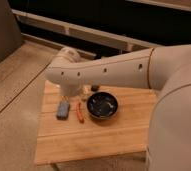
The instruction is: Place the bottle in the ceramic bowl
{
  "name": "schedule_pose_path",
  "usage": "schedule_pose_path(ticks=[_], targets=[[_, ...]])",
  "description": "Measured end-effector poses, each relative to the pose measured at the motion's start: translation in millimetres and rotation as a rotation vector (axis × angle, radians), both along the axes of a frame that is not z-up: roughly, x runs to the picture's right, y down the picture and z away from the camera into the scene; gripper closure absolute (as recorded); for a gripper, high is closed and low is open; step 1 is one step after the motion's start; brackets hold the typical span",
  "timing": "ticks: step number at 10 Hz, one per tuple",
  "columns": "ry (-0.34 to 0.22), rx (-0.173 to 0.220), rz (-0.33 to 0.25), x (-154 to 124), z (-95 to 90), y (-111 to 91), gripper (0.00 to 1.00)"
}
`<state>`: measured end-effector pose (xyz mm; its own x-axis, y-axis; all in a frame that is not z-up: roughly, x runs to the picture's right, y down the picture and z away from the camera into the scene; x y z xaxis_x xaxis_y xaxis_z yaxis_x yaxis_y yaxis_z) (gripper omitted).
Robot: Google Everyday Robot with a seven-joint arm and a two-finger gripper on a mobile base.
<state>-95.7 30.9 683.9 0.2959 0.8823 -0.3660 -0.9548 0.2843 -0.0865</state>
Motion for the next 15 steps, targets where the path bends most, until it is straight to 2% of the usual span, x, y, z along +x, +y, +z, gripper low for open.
schedule_pose_path(ticks=[1, 2, 4, 8, 9, 11, 12, 14, 15], targets=[[-0.021, 0.022, -0.053, -3, -4.7, -3, 0.35], [-0.06, 0.034, -0.159, -5, -12.9, 2, 0.35], [-0.087, 0.024, -0.247, -10, -18.9, 12, 0.35], [-0.09, 0.02, -0.246, -9, -17.5, 11, 0.35], [-0.066, 0.028, -0.199, 9, -6.6, -4, 0.35], [-0.057, 0.045, -0.105, 30, 6.6, -24, 0.35], [-0.075, 0.055, 0.029, 46, 21.7, -37, 0.35], [-0.102, 0.046, 0.188, 69, 46.8, -44, 0.35], [-0.127, 0.026, 0.244, 79, 64.6, -43, 0.35]])
